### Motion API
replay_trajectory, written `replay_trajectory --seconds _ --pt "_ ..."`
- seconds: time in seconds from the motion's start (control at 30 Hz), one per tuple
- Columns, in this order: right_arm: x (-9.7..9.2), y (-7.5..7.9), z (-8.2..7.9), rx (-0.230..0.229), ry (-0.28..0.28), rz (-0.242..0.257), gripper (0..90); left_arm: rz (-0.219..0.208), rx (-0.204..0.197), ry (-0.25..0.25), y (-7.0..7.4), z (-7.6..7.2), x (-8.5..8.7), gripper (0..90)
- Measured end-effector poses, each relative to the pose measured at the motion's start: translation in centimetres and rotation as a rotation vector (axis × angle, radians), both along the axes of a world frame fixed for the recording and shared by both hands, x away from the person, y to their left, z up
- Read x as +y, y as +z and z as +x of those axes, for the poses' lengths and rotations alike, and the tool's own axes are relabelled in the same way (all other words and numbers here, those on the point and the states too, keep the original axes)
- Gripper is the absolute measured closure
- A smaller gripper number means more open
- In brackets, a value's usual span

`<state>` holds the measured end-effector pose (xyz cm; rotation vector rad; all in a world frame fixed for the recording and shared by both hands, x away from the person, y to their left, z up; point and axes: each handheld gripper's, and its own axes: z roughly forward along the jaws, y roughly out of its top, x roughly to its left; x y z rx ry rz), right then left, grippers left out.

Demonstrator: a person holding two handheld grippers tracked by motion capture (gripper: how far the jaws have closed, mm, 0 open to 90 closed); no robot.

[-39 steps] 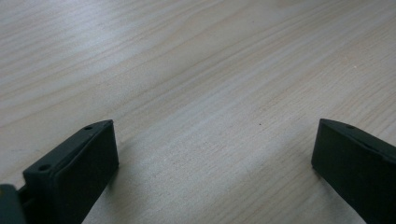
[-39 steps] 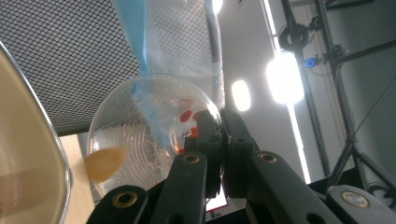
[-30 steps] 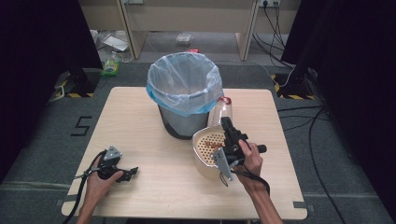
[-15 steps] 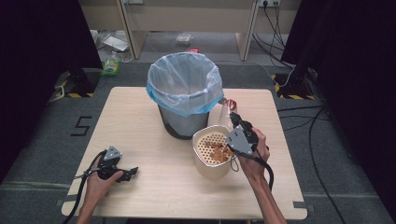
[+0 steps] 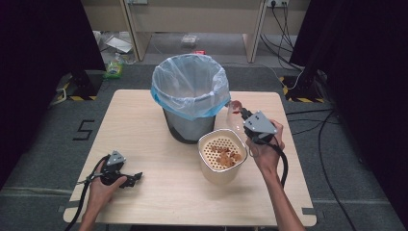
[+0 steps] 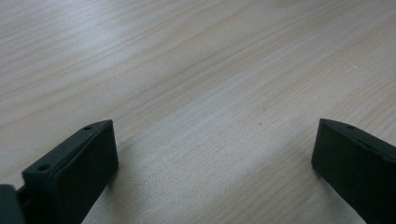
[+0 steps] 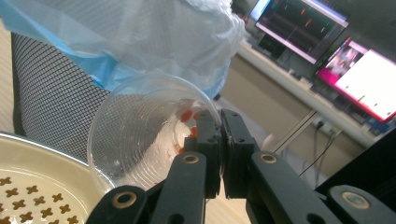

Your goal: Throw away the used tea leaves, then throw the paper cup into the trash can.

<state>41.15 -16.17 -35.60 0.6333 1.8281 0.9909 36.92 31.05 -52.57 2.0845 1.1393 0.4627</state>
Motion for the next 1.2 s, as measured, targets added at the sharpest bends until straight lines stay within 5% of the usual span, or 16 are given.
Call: replay_trajectory --seconds 0.73,1.2 --pt "-3.3 2.9 2.4 0.088 -0.061 0.093 87.5 0.0 0.0 0.002 0.0 0.0 0.0 0.0" --pt "-3.8 6.6 3.8 0.097 -0.073 0.131 87.5 0.0 0.0 0.003 0.0 0.0 0.0 0.0"
